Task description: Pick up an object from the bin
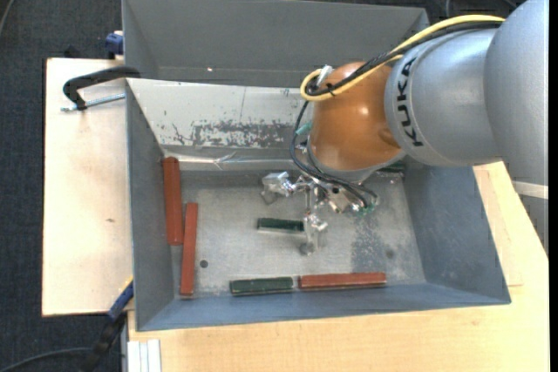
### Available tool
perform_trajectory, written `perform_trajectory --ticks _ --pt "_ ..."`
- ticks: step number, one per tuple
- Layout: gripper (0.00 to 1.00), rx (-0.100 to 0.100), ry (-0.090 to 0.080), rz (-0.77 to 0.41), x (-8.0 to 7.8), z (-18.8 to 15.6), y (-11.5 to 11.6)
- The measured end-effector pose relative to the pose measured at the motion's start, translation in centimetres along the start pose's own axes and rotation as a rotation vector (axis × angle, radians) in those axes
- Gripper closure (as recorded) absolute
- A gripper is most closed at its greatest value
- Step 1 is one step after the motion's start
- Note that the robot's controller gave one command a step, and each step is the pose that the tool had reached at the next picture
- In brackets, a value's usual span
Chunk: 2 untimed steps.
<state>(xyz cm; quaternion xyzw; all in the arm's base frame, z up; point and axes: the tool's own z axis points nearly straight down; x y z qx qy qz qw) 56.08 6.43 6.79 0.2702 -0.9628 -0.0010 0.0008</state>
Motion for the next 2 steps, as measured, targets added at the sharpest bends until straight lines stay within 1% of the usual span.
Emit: perform_trajectory --ticks 1,2 --pt "1.00 0.002 -0.003 -0.001 -0.1 -0.3 0.0" --pt "1.00 0.007 -0.015 0.038 0.0 -13.5 1.2"
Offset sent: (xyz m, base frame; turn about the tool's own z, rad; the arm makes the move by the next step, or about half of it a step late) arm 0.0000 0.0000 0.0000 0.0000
